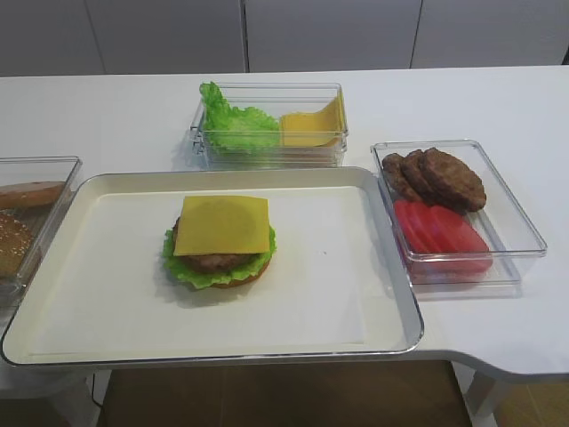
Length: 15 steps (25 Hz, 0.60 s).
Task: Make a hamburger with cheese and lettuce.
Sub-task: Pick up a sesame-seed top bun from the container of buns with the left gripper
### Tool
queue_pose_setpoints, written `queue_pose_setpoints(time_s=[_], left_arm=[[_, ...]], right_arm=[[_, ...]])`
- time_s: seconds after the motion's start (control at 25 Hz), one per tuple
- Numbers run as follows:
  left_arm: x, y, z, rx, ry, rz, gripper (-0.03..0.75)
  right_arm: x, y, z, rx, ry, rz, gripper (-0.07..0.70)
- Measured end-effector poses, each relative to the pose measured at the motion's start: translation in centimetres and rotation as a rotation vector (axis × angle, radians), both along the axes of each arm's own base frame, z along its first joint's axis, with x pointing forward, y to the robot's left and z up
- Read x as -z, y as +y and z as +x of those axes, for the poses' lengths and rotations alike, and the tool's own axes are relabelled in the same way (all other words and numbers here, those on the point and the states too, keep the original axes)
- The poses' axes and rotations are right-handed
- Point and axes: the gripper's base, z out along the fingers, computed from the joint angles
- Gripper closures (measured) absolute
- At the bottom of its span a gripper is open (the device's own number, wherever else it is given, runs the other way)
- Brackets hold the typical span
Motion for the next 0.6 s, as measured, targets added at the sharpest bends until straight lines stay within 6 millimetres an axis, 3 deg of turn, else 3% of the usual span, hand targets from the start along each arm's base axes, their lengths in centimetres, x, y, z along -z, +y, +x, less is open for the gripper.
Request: queue_pose_setpoints(time_s=[0.6], left_arm=[[-2.2, -0.2, -1.6, 0.018, -0.058, 0.073, 0.454]], right_arm=[[0.0, 0.0, 0.0, -0.001, 0.002, -0.001, 0.205]])
